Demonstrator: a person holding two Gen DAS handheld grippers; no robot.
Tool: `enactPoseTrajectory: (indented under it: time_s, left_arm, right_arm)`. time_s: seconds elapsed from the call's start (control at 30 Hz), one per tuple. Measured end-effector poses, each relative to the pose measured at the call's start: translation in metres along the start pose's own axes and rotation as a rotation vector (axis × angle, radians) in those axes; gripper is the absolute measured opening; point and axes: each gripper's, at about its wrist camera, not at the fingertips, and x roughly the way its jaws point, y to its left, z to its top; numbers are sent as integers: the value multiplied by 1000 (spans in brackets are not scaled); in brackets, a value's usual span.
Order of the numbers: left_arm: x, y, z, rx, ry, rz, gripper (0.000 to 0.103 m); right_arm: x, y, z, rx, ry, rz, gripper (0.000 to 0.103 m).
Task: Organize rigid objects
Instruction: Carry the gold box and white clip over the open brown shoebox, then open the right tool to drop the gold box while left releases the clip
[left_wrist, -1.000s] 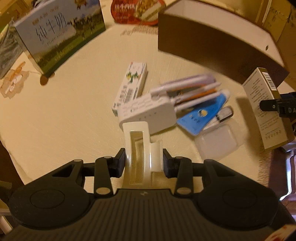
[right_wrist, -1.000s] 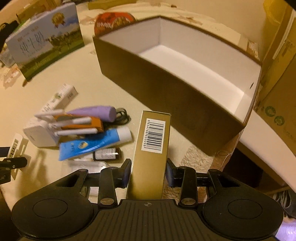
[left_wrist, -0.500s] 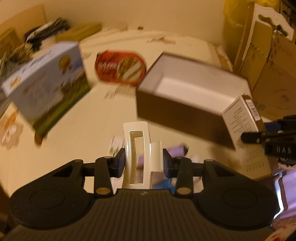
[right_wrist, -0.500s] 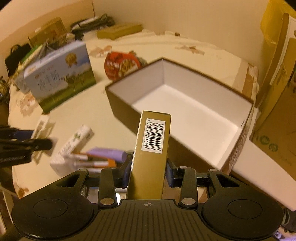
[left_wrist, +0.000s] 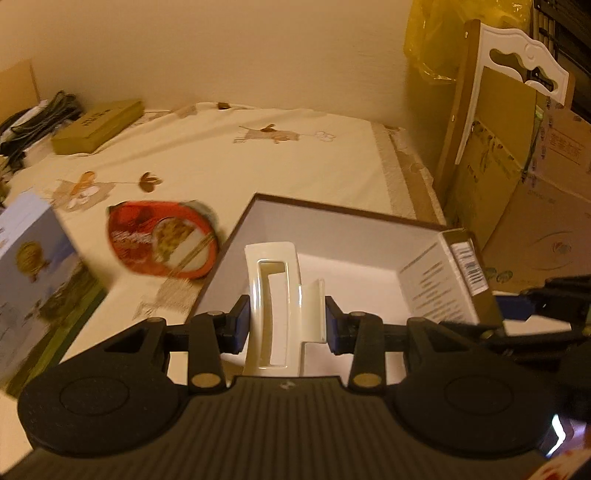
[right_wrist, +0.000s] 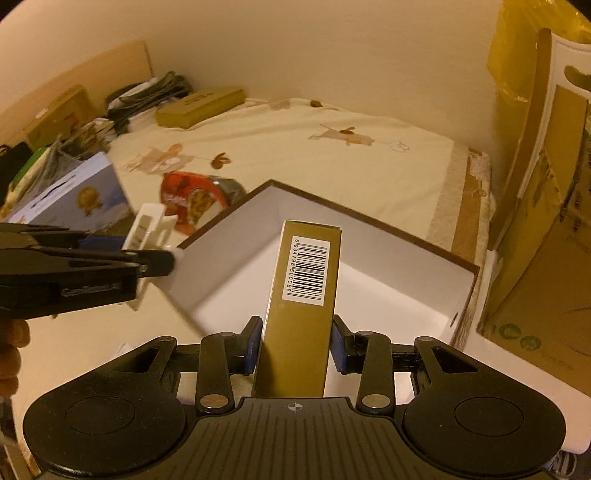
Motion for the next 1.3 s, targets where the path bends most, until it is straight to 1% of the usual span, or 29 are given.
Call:
enactPoseTrajectory:
  time_s: [0.1,0.2,0.3,0.47,0.6,0.73,0.8,0.83,1.0,1.03,1.1,1.13,1.17,1.3]
  left_arm:
    - [24,-5,7,1,9,-16,35]
    - [48,-9,11,15,24,-12,35]
    - [69,-10,11,1,58,-19,35]
    - [96,-14,6,6,96,-20,35]
    - [111,-15,1,5,123,-31,35]
    - [122,-16,-4,-11,156,-63,35]
    - [127,-16,-7,-23,176,-72,40]
    - [128,-16,-9,-22,185,-70,46]
    - [129,-17,-14,-14,191,-50,51]
    - [128,-17,-15,-9,190,-49,51]
    - [124,-18,-15,12,180,-43,51]
    - [122,-18,-15,22,174,-32,51]
    - [120,-18,-14,28,170,-28,51]
    - [111,-15,-11,28,153,-31,51]
  right_arm:
    - [21,-9,4,4,20,-27,35]
    - [41,-19,4,24,38,-46,34]
    - [57,-27,4,25,58,-70,33]
    - [76,-30,0,2,78,-94,33]
    - [85,-34,-7,12,94,-99,33]
    - [91,-36,-11,22,94,-99,33]
    - [94,-37,-12,35,101,-92,33]
    - [96,-38,-12,43,104,-88,33]
    - [99,-43,-14,90,93,-85,33]
    - [98,-43,-14,95,87,-91,34]
    - [96,-44,-14,101,86,-108,44]
    - [95,-45,-14,103,82,-118,53]
    - [92,-46,-15,103,72,-124,59]
    - [84,-46,-15,109,66,-115,63]
